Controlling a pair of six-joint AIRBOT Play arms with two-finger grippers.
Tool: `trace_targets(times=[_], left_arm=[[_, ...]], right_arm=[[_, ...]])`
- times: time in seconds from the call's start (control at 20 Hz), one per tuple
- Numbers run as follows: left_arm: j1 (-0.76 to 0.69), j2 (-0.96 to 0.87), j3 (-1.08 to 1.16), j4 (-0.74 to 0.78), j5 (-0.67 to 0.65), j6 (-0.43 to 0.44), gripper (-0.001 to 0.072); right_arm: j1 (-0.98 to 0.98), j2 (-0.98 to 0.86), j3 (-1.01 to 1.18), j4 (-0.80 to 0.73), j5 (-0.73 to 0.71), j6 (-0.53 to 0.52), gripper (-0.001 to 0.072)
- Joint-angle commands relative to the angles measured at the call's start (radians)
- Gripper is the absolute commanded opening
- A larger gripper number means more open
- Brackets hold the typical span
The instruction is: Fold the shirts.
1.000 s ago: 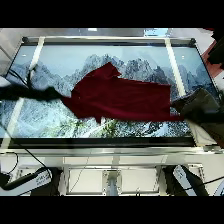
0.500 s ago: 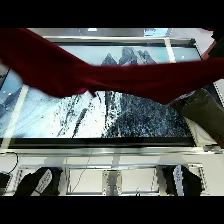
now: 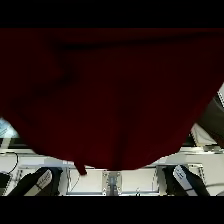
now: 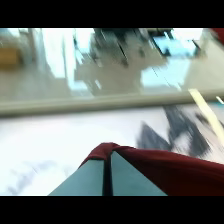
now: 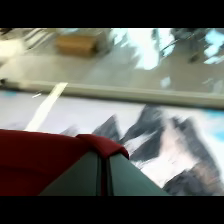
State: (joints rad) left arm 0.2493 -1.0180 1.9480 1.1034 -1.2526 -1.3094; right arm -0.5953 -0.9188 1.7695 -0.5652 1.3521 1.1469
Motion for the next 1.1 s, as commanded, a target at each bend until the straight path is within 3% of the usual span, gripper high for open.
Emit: trace_targets(times=[0.0, 0.1, 0.2, 0.4, 0.55, 0.65, 0.8, 1.05], left_arm=[[-0.041, -0.197, -0.114, -0.035, -0.073, -0.004, 0.0006], [-0.089, -0.335, -0.201, 0.08, -0.021, -0.004, 0.0007], [-0.119, -0.481, -0.253, 0.13, 0.056, -0.005, 0.0007], [-0.144, -0.738, -0.256, 0.134, 0.19, -0.015, 0.0007], [-0.145, -0.811, -0.256, 0.197, 0.275, -0.035, 0.0007], [-0.145, -0.809, -0.247, 0.27, 0.269, -0.079, 0.0007], [-0.146, -0.772, -0.232, 0.277, 0.121, -0.078, 0.0007], [-0.146, -0.653, -0.232, 0.261, -0.049, 0.021, 0.0007]], right_arm=[[0.171, -0.23, -0.082, -0.071, 0.031, -0.023, 0.0026], [0.307, -0.36, -0.15, -0.31, -0.014, -0.016, 0.0027], [0.401, -0.491, -0.217, -0.449, -0.139, 0.023, 0.0026], [0.465, -0.729, -0.245, -0.465, -0.42, 0.118, 0.0027], [0.464, -0.793, -0.245, -0.452, -0.533, 0.148, 0.0027], [0.464, -0.793, -0.235, -0.461, -0.529, 0.143, 0.0027], [0.466, -0.779, -0.201, -0.488, -0.45, 0.134, 0.0026], [0.466, -0.68, -0.203, -0.652, -0.319, 0.128, 0.0026]])
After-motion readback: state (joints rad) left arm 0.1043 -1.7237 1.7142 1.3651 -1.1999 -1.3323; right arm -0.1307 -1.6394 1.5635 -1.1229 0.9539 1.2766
